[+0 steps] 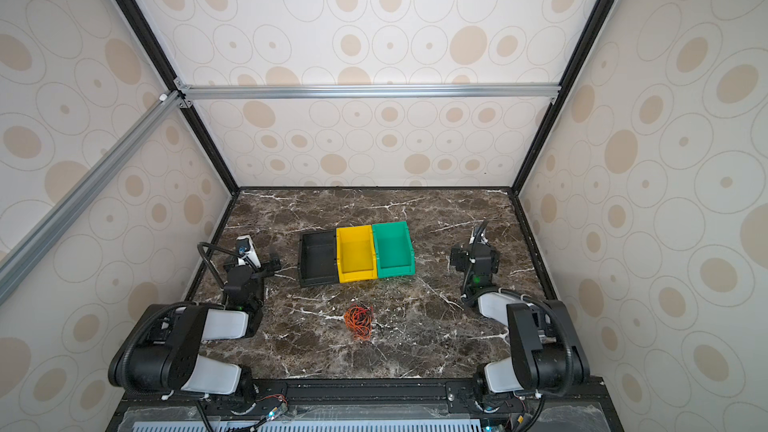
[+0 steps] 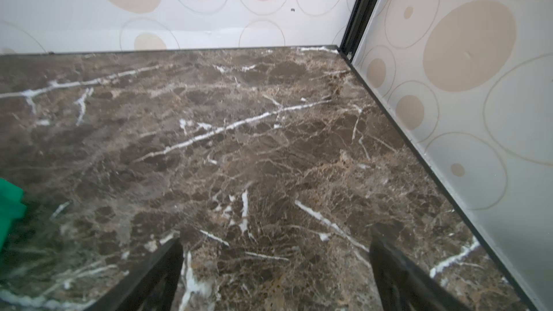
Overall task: Untangle the cables
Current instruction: 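Move the left gripper down onto the tangled wires while the right gripper approaches them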
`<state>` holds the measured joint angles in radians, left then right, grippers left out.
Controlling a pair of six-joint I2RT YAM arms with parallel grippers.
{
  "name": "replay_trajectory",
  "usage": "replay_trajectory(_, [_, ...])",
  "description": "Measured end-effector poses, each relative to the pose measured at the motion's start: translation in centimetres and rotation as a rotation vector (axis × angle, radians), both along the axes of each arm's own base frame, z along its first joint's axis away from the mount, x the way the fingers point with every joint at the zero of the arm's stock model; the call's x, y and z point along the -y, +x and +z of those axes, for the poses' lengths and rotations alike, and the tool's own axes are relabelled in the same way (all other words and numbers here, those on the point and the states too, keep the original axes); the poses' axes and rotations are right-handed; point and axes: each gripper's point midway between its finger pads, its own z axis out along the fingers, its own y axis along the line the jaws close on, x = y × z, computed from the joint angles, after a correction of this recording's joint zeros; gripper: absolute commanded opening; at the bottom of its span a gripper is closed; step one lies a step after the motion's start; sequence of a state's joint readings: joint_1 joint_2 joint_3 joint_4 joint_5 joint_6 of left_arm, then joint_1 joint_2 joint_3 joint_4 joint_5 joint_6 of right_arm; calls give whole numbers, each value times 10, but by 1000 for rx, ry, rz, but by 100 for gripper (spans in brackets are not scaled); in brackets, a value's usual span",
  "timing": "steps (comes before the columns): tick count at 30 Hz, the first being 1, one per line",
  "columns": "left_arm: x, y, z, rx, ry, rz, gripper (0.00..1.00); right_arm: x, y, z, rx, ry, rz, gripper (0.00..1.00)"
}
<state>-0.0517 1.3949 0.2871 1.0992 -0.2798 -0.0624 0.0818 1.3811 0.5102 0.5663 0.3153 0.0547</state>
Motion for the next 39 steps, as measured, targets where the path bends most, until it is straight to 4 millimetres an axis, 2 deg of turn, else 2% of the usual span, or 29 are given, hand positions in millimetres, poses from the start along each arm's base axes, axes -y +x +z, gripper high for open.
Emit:
replay_trajectory(3, [4,14,31,17,-37,-12,99,-5,1,31,37,46,17,95])
replay_trajectory(5, [11,20,50,31,-72,-40,99,-13,-1,43,40,95,45,93])
replay_trajectory(7, [23,21,61,31,-106,-80,99,-23,-3,51,27,159,81,91])
replay_trajectory(9, [41,17,64,12,-148,-143,99,-35,-8,53,0,226,119,88])
replay_trajectory(16, [107,-7,36,-158,-280,-354,99,-95,-37,29,-173,441,270,84])
replay_trajectory(22, [166,-49,33,-239,-399,-563,98,-152,-75,7,-308,573,408,82])
replay_trajectory(25, [188,-70,22,-294,-455,-644,98,-173,-91,2,-359,605,465,82])
replay_trajectory(30, [227,-110,-18,-455,-505,-763,96,-194,-105,1,-398,625,524,81])
replay_trajectory(33, [253,-133,-41,-562,-503,-836,95,-197,-108,-2,-410,630,532,80])
replay_trajectory(39, [294,-167,-90,-781,-418,-925,92,-204,-113,-9,-444,630,550,79])
